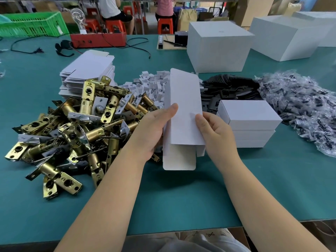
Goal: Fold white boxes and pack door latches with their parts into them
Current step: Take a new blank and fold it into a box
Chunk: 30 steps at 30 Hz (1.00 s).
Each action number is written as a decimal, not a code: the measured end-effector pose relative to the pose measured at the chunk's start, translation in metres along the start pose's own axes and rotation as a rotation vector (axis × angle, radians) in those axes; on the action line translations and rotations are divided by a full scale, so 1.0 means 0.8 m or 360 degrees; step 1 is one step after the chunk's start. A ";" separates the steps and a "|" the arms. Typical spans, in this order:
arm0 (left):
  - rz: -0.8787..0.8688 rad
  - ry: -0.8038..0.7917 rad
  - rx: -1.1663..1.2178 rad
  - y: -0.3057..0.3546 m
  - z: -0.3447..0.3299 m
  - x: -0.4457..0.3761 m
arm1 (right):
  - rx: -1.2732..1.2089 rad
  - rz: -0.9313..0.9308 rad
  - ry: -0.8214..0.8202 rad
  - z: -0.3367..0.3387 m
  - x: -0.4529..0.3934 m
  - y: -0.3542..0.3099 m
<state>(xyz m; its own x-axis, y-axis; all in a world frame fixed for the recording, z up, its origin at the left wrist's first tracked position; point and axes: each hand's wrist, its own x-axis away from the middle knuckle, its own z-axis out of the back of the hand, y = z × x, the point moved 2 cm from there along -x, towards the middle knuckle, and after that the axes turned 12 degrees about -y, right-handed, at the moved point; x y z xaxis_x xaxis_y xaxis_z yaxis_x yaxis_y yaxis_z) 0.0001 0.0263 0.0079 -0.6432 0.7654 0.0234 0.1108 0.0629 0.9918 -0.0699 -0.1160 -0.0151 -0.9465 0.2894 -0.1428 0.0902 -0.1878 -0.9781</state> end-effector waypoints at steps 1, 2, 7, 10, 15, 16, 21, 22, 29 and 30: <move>-0.0004 0.0006 0.0035 -0.001 0.001 0.000 | -0.0048 -0.0004 -0.0005 0.000 0.000 0.000; -0.0004 0.0011 0.0069 -0.002 0.004 -0.001 | -0.0094 -0.0008 -0.0011 0.000 0.001 -0.001; -0.0050 0.0089 0.0136 -0.006 0.003 -0.004 | -0.0294 0.0063 -0.0130 0.001 0.003 -0.005; -0.0194 0.0163 0.0075 -0.003 0.004 -0.006 | -0.0340 0.0122 -0.0181 0.003 0.001 -0.004; -0.0127 0.0021 -0.0032 -0.005 0.002 -0.008 | -0.0344 0.0115 -0.0256 0.004 -0.001 -0.003; -0.0108 -0.0001 -0.0041 -0.006 0.002 -0.008 | -0.0363 0.0112 -0.0257 0.004 -0.001 -0.004; -0.0064 -0.0124 -0.0064 -0.012 -0.001 -0.010 | -0.0462 0.0111 -0.0276 0.001 -0.001 -0.007; -0.0066 -0.0121 -0.0068 -0.013 -0.002 -0.011 | -0.0468 0.0095 -0.0261 0.001 -0.001 -0.007; -0.0097 0.0063 -0.0101 -0.018 0.000 -0.013 | -0.0356 0.0043 -0.0213 0.001 0.000 -0.004; -0.0091 0.0087 -0.0109 -0.019 0.001 -0.013 | -0.0368 0.0035 -0.0212 0.002 0.000 -0.003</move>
<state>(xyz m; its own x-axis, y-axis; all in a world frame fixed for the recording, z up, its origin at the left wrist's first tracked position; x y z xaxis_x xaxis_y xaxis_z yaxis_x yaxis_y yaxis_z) 0.0057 0.0175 -0.0076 -0.6877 0.7254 -0.0286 0.0220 0.0603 0.9979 -0.0704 -0.1170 -0.0126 -0.9746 0.1586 -0.1584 0.1653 0.0313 -0.9858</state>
